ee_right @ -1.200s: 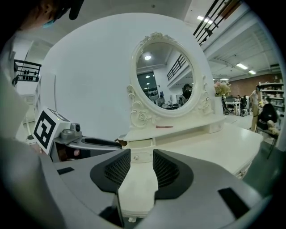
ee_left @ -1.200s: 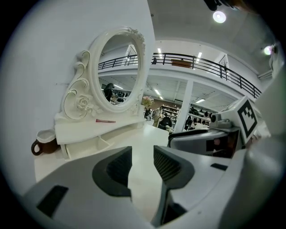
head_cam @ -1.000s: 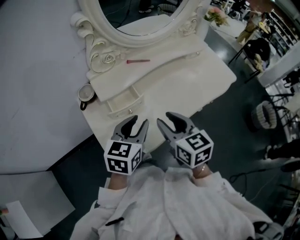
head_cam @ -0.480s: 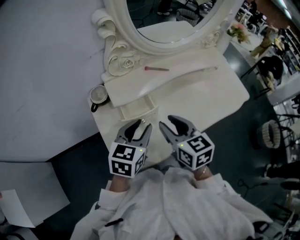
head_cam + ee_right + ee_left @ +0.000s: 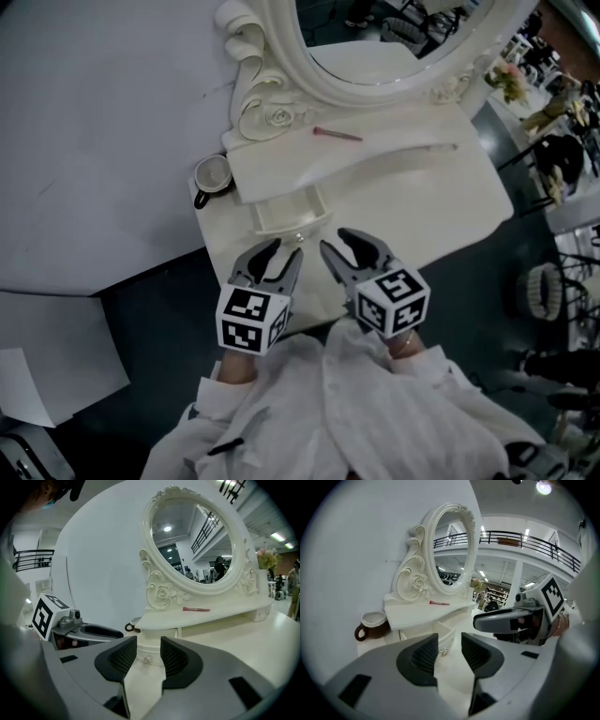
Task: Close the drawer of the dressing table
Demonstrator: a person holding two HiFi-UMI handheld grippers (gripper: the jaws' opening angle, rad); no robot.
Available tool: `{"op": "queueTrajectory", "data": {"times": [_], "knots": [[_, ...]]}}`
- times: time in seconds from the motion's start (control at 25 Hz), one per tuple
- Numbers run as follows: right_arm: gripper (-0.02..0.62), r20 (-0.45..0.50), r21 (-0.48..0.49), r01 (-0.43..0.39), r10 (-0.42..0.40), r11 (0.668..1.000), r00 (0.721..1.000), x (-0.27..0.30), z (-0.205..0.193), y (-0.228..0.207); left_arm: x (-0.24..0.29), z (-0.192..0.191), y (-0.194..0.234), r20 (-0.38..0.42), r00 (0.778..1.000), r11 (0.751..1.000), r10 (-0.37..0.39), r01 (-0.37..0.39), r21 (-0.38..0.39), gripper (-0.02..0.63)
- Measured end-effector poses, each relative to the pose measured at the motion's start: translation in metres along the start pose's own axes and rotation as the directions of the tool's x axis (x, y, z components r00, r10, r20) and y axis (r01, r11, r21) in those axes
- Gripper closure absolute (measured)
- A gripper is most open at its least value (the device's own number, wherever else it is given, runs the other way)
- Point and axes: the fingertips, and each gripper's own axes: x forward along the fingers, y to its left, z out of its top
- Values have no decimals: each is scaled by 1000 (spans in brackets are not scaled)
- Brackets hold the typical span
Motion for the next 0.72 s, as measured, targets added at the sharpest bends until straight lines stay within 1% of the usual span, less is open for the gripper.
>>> {"op": "queueTrajectory", "data": {"times": [0.32, 0.56, 0.72], "knots": [[453, -31, -15, -70, 70, 997, 997, 15, -6, 4, -10, -14, 21, -15, 995, 993, 101, -101, -61, 472], [449, -51, -29, -119, 118, 992, 992, 22, -7, 1, -10, -20, 35, -29, 985, 980, 168, -170, -100, 472], [448, -61, -40, -141, 138, 989, 989, 27, -1, -10, -5, -19, 46, -44, 976, 970, 213, -216, -115, 464]]}}
